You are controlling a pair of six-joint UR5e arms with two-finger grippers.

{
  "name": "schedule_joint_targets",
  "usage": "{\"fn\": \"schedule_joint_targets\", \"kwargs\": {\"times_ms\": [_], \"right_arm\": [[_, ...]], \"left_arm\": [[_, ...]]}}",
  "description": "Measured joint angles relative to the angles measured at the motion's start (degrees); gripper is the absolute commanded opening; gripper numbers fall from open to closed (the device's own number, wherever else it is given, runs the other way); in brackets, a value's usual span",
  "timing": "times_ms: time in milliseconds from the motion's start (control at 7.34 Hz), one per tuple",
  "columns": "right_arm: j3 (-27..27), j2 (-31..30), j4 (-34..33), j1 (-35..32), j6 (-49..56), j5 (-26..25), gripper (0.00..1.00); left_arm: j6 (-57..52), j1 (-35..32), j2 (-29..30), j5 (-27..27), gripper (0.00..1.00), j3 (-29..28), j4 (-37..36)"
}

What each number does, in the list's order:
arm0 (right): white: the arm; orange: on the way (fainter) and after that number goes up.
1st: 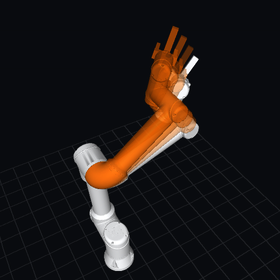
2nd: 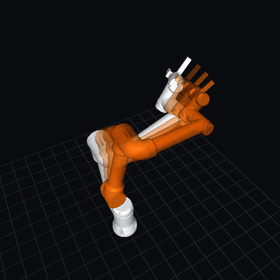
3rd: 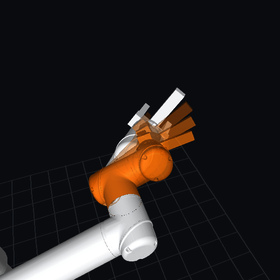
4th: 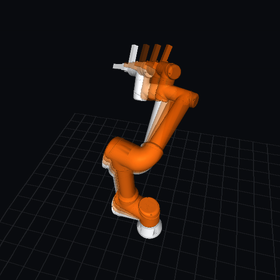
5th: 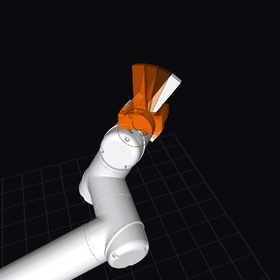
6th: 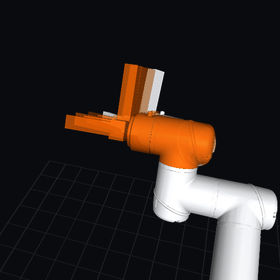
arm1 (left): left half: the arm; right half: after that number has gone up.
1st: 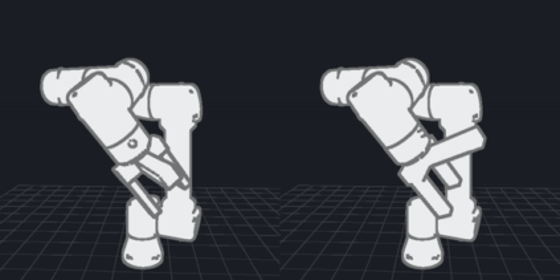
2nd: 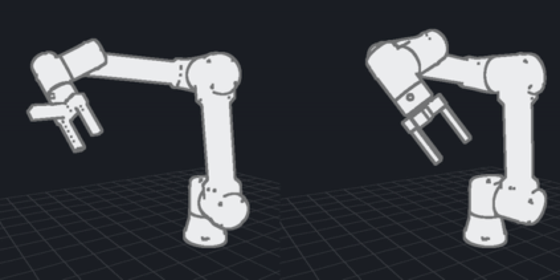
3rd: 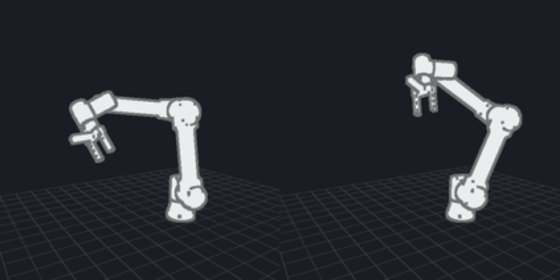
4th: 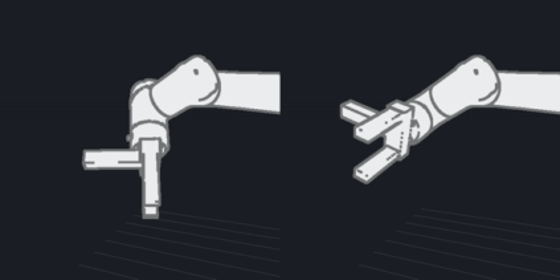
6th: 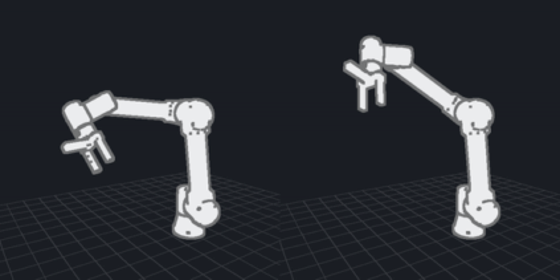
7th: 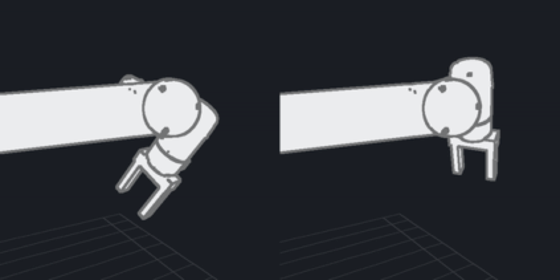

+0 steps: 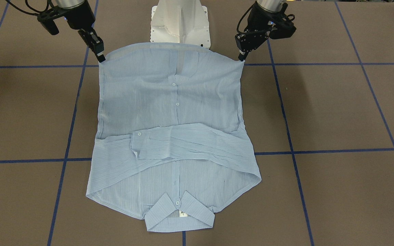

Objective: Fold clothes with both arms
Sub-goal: 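Lift the hem with both grippers and fold it toward the collar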

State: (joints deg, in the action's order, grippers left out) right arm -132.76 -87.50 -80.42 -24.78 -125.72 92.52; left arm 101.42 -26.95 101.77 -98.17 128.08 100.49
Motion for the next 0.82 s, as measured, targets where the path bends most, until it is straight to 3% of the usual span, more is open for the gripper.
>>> {"fn": "schedule_joint_targets", "kwargs": {"times_ms": [545,817], "right_arm": [[13.1,12.5,-4.5,-11.5,7.1,1.0,0.00],[20.3,19.2,-6.3,-14.6,9.5,1.2,0.00]], "left_arm": [[-2.4,-7.1,10.8,0.0,0.00,-13.2,0.2],[-6.7,-10.6,13.3,0.0,0.00,-20.2,3.3]]}}
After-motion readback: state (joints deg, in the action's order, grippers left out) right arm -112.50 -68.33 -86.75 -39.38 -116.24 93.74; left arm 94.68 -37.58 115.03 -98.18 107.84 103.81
